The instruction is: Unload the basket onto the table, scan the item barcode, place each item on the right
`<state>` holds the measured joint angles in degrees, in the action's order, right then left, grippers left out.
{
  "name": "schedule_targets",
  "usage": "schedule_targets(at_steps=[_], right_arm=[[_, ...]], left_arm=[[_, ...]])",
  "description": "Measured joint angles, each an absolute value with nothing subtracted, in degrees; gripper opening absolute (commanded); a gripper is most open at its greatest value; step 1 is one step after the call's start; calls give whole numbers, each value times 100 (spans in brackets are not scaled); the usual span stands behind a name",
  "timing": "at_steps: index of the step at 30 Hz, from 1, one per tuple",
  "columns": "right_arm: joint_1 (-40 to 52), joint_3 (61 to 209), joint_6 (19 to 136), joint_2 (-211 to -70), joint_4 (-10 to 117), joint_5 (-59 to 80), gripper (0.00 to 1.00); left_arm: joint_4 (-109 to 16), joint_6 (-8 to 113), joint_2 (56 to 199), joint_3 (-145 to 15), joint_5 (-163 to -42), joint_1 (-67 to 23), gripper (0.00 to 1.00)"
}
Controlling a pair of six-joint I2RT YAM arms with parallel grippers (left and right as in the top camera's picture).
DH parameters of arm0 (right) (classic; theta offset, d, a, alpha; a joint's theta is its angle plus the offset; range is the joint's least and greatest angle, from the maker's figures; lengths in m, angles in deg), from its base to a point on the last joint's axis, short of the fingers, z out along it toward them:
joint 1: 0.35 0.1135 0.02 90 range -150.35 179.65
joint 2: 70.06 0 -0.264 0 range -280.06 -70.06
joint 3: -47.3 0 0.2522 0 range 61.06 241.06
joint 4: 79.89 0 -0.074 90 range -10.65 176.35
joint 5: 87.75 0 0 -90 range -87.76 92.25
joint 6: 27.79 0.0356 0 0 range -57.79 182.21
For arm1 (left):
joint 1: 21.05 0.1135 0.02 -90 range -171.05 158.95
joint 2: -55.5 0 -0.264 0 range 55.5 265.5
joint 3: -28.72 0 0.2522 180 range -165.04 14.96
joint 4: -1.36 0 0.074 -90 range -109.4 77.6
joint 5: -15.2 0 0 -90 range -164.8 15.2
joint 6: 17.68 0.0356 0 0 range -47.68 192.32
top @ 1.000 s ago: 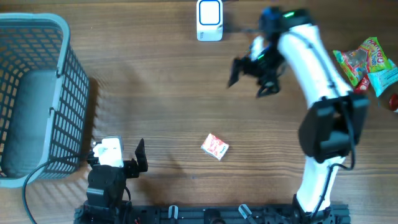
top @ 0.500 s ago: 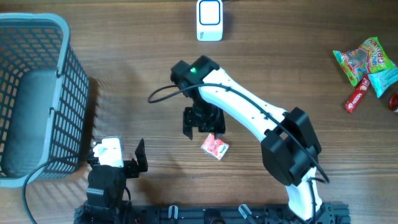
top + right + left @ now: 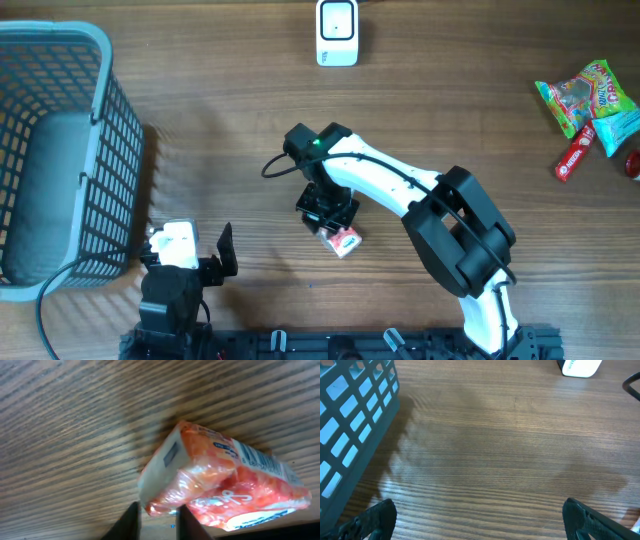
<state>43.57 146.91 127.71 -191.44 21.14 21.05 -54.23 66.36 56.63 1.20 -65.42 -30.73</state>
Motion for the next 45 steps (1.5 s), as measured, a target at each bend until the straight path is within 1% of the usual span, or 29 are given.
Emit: schedule_targets(at_steps=[1,3,5,6,7,9,10,13,15,18,19,21,22,23,24,25,29,30,31,32,33,35,38,42,45], right_arm=[[4357,14691,12777,-19144,2086,2055,82],[4359,14691,12782,-19144,2084,1996,83],[4359,14691,12795,-19144,2084,1963,80],[4359,14691,12799,-19144,2084,1898,68],[4359,14691,12799,-19144,2079,1823,57],[4359,14691,12814,-19144,2042,1550,14],[4359,14691,12825,-19144,2038,1469,5],[4359,14693,12816,-19134,2029,1336,4],[4359,14691,12539,-19112,2265,1332,5],[4342,14984,11335,-19101,2659,1325,5],[4278,15432,10285,-19116,2471,1310,4],[4215,15963,8804,-19120,1937,1209,5],[4197,16083,8165,-19116,1786,1091,6],[4197,16096,7521,-19116,1535,908,19],[4197,16096,7228,-19116,1393,774,58],[4197,16096,6828,-19116,1192,433,100],[4197,16096,6401,-19116,960,-419,100],[4197,16096,6360,-19116,923,-528,93],[4197,16096,6353,-19116,978,-485,56],[4197,16096,6338,-19116,1107,-362,40],[4197,16096,6366,-19116,1395,-155,4],[4197,16085,6721,-19120,2230,258,5],[4197,15961,7190,-19125,3161,398,4],[4197,15878,7462,-19354,3338,416,4],[4197,15856,7724,-19571,3152,368,4]], left_arm=[[-5423,6636,5663,120,-6542,-3073,100],[-5423,6636,5663,120,-6542,-3073,100],[-5423,6636,5663,120,-6542,-3073,100],[-5423,6636,5663,120,-6542,-3073,100],[-5423,6636,5663,120,-6542,-3073,100],[-5423,6636,5663,120,-6542,-3073,100],[-5420,6636,5663,120,-6542,-3073,100],[-5423,6636,5663,120,-6542,-3073,100],[-5420,6636,5663,120,-6542,-3073,100],[-5420,6636,5663,120,-6542,-3073,100],[-5420,6636,5663,120,-6542,-3073,100],[-5423,6636,5663,120,-6542,-3073,100],[-5423,6636,5663,120,-6542,-3073,100],[-5423,6636,5663,120,-6542,-3073,100],[-5420,6636,5663,120,-6542,-3073,100],[-5423,6636,5663,120,-6539,-3073,100],[-5423,6636,5663,120,-6542,-3073,100],[-5423,6636,5663,120,-6542,-3073,100],[-5423,6636,5663,120,-6539,-3073,100],[-5423,6636,5663,120,-6542,-3073,100],[-5420,6636,5663,120,-6542,-3073,100],[-5423,6636,5663,120,-6542,-3073,100],[-5420,6636,5663,120,-6542,-3073,100],[-5423,6636,5663,120,-6542,-3073,100],[-5423,6636,5663,120,-6542,-3073,100]])
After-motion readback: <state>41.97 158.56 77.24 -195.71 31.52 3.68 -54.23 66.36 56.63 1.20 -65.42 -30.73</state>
